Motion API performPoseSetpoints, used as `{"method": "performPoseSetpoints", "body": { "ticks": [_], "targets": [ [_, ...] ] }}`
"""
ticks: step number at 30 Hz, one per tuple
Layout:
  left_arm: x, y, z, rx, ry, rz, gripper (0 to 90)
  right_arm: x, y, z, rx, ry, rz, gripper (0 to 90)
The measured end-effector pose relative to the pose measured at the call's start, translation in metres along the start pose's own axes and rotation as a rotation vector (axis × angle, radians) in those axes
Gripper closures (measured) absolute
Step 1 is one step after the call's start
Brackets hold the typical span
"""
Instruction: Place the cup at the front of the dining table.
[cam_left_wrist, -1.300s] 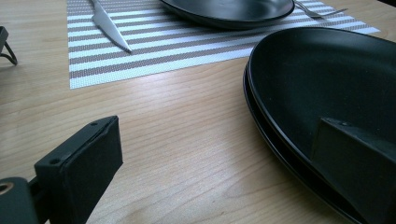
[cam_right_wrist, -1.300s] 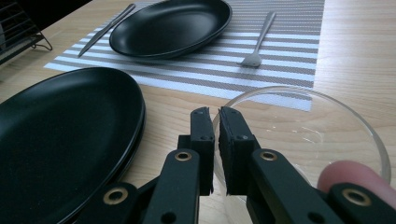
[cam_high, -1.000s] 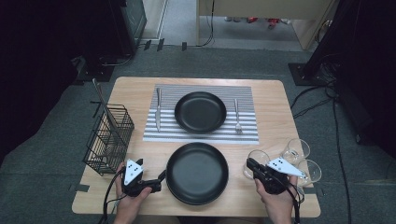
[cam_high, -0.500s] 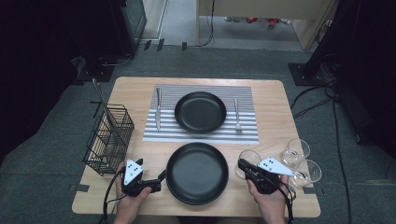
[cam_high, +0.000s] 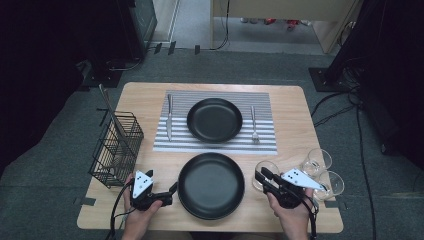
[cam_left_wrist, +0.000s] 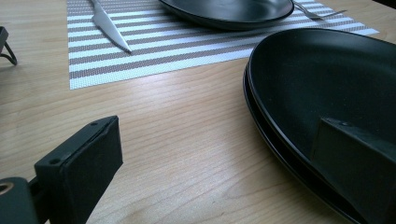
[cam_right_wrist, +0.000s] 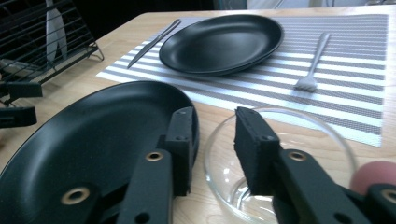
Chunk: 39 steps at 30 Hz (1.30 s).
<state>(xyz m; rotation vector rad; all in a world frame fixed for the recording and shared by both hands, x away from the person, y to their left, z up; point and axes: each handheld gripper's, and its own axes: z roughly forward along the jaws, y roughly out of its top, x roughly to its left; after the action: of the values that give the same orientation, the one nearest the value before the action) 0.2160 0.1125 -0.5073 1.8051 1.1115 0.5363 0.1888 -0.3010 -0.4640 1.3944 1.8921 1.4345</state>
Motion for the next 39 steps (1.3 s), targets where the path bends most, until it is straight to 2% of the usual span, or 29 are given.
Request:
{"method": "performPoseSetpoints", "body": {
  "ticks": [1,3,6,7,8,9,11,13,17,18,25,28,39],
  "targets": [
    [0.000,0.000,0.000,0.000,0.000,0.000,2.2,0.000,0.000,0.000,0.000,0.000,0.000,65.7],
    [0.000,0.000,0.000,0.000,0.000,0.001,2.2,-0.002,0.001,-0.003,-0.013,-0.004,0.004,59.8],
    [0.000,0.000,0.000,-0.001,0.001,0.001,2.2,-0.005,0.002,-0.009,-0.029,-0.044,0.016,44.6],
    [0.000,0.000,0.000,-0.001,0.001,0.001,2.2,-0.005,0.002,-0.009,-0.029,-0.044,0.016,44.6],
    [0.000,0.000,0.000,0.000,0.000,0.001,2.2,-0.008,0.002,-0.011,-0.034,-0.067,0.023,38.6],
    [0.000,0.000,0.000,0.000,0.000,0.001,2.2,-0.008,0.002,-0.011,-0.034,-0.067,0.023,38.6],
    [0.000,0.000,0.000,0.000,0.000,0.002,2.2,-0.012,0.002,-0.013,-0.038,-0.102,0.030,31.7],
    [0.000,0.000,0.000,0.000,0.000,0.001,2.2,-0.013,0.002,-0.014,-0.034,-0.113,0.032,29.6],
    [0.000,0.000,0.000,0.000,-0.001,0.003,2.2,-0.017,0.000,-0.013,-0.008,-0.143,0.031,19.7],
    [0.000,0.000,0.000,0.001,-0.001,0.004,2.2,-0.017,-0.001,-0.012,-0.004,-0.165,0.028,16.1],
    [0.000,0.000,0.000,0.000,-0.002,0.003,2.2,-0.017,-0.005,-0.009,-0.002,-0.164,0.007,14.9],
    [0.000,0.000,0.000,0.000,-0.002,0.003,2.2,-0.017,-0.006,-0.007,0.002,-0.146,-0.007,14.9],
    [0.000,0.000,0.000,0.001,-0.003,0.005,2.2,-0.017,-0.011,-0.003,0.010,-0.125,-0.006,14.8]
  ]
}}
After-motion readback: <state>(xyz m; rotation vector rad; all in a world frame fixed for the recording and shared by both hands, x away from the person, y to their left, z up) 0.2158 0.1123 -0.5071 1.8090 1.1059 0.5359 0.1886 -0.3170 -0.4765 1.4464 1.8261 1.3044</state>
